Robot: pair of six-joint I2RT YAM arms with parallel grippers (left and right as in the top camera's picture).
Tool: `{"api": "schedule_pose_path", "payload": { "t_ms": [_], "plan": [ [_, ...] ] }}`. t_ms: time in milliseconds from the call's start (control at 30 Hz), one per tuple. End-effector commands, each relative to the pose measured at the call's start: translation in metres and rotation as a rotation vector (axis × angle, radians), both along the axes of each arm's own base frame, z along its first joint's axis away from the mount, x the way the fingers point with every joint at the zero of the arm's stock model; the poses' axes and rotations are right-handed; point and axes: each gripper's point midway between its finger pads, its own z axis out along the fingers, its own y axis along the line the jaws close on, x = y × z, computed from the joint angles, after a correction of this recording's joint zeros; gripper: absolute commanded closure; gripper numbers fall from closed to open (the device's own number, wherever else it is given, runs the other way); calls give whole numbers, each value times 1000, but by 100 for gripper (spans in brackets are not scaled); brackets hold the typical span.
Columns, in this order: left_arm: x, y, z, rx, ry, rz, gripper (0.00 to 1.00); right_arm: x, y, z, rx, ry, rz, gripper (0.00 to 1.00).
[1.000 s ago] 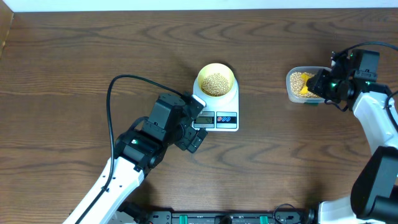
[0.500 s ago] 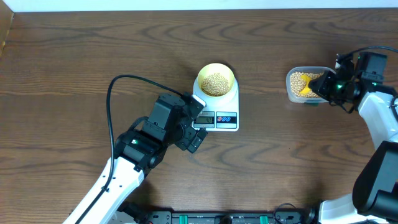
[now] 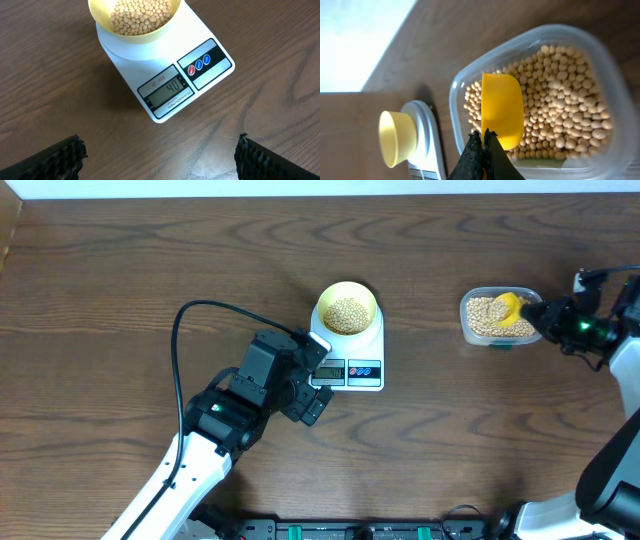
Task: Scoop item into bowl and weigh 50g on scale
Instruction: 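Drag the yellow scoop through the soybeans and tilt it to fill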
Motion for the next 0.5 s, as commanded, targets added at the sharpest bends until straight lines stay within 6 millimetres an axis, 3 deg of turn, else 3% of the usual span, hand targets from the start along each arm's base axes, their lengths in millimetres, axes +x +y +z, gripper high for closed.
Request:
{"api": "schedule_pose_path", "payload": {
  "t_ms": [0,233,467],
  "plan": [
    [-1,-1,3,-4,-8,-9,2,-2,-3,8,60,-45,20,99],
    [-1,-1,3,-4,-8,-9,2,-7,-15,21,127,-103,19,99],
    [-1,-1,3,-4,-8,-9,2,-9,-9,33,196,-145,55,99]
  ]
}}
